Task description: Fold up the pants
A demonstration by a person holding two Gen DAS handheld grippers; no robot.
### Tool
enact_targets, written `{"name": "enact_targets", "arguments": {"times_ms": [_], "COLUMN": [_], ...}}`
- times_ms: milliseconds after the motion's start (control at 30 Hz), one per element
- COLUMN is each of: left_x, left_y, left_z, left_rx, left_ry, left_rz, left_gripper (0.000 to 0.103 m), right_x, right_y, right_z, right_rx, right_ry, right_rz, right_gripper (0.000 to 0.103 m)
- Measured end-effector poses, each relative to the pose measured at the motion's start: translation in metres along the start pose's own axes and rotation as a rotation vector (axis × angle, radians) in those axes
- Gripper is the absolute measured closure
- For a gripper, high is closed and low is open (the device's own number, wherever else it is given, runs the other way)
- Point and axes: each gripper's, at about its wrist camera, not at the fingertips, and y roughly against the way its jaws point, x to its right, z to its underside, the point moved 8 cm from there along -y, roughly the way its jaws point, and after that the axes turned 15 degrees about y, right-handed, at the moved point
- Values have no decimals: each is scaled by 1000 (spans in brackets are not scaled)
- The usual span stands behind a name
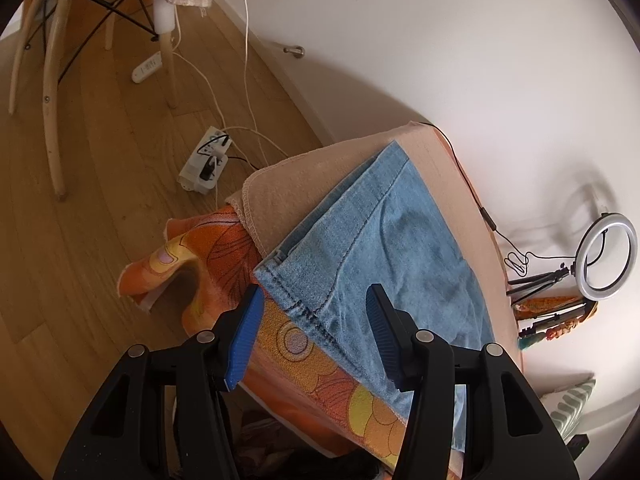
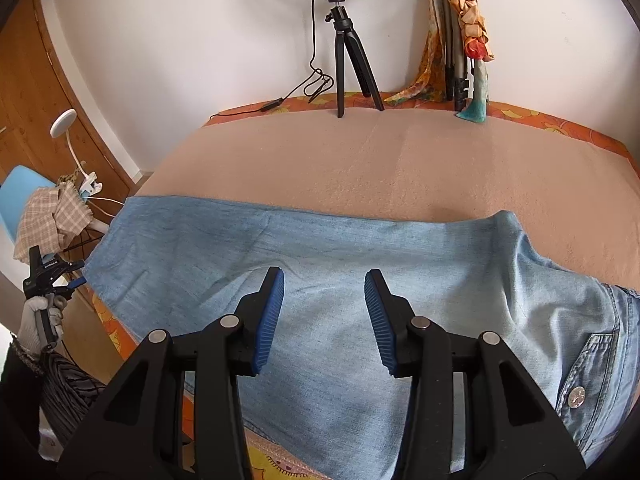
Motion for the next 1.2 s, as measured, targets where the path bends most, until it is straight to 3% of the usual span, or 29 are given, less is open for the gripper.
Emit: {"name": "enact_targets", "arguments": {"times_ms": [300, 500, 633, 833, 1033, 1200], "left_x": [18, 6, 4, 4, 22, 24], "left_y": [5, -4, 2, -4, -1, -17], "left_z": [-5, -6, -13, -11, 0, 8], "left_rx": [41, 54, 108, 74, 31, 10], "left_ry": [-24, -20, -54, -43, -40, -81], "left_rz": [85, 11, -44, -21, 102, 41], "left_gripper": [51, 51, 51, 51, 51, 51], "right_x": [-5, -4, -6, -7, -4, -4], "right_y": [-5, -7, -7, -8, -8, -13], "right_z": [-1, -1, -2, -3, -3, -2], "right_rx": [-11, -15, -13, -11, -12, -22], "right_ry": [29, 16, 20, 26, 25, 21], "right_rz": [10, 3, -4, 3, 11, 5], "right_gripper": [59, 59, 59, 59, 59, 59]}}
